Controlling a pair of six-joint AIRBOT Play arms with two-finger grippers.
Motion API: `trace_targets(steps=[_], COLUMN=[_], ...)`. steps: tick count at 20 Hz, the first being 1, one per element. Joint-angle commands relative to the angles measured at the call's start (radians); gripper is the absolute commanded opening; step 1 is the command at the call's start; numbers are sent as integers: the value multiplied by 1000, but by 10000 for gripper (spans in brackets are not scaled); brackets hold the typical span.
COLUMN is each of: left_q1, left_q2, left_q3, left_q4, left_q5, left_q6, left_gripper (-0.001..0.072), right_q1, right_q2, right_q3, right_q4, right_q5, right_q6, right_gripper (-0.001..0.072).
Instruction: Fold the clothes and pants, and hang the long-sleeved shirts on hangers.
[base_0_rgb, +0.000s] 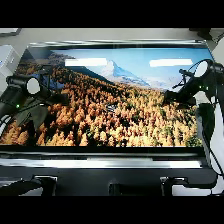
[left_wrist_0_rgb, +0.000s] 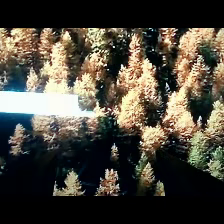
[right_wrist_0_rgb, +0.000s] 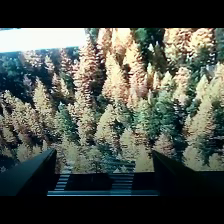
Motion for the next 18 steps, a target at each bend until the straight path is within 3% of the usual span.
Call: trace_targets(steps=[1, 13, 18], left_q1=[0, 0, 0], left_q2=[0, 0, -17], left_q3=[0, -1, -5], left_q4=[0, 0, -11], left_q5=[0, 6, 434], left_q6=[0, -3, -16], left_gripper=[709, 710, 719], right_q1=[1, 1, 1], right_q2=[-1, -1, -1], right_q3=[0, 0, 0], right_q4=[0, 6, 17], right_q5=[0, -33, -148], right_q6=[2, 19, 17], right_gripper=[699, 699, 699])
